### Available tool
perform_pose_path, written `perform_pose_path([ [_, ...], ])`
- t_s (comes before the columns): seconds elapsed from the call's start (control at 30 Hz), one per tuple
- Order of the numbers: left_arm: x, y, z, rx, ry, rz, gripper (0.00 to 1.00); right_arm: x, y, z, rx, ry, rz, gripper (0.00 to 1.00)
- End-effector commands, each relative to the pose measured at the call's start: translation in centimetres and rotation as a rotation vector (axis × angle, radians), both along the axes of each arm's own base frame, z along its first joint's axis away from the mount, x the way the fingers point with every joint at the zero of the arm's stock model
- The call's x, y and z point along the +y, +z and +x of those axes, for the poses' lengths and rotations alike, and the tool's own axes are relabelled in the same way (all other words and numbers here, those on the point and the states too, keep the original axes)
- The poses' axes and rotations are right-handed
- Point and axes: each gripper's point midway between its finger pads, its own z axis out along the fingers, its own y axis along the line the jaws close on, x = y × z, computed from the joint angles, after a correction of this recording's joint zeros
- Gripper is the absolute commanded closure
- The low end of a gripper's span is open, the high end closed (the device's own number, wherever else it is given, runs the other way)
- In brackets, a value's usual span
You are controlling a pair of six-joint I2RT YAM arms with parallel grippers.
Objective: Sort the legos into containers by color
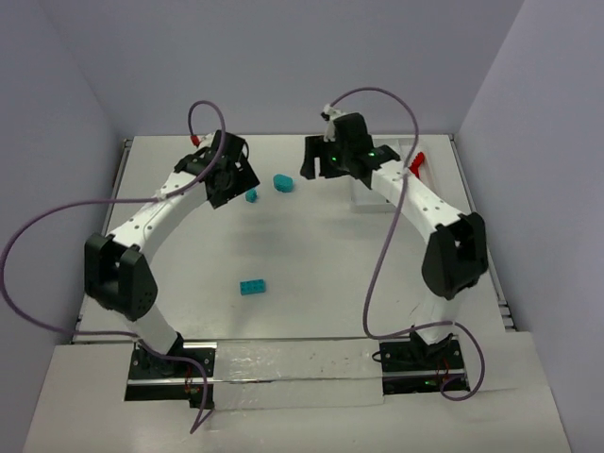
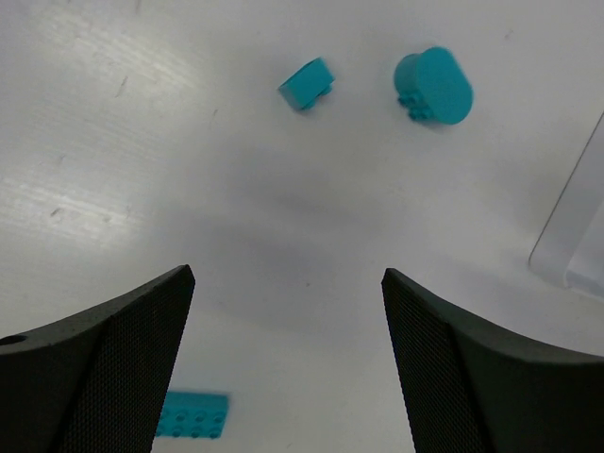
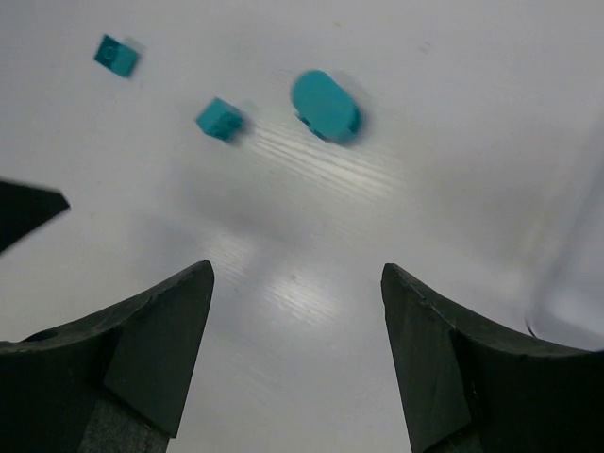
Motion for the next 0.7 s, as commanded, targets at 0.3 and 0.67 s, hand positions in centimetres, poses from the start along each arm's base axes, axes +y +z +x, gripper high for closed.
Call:
perform_pose_path([
  [0.3,-8.1,-4.3,10.3,0.061,0.169,-0.075,0.11,-12.7,2.8,-8.5,-0.1,-0.316,-0.013,0.17],
  [0.67,-10.3,-8.8,14.1,0.039,0.235,-0.144,0.13,-15.2,3.2,-13.1,-0.13,-0.355,-0.017,0.15],
])
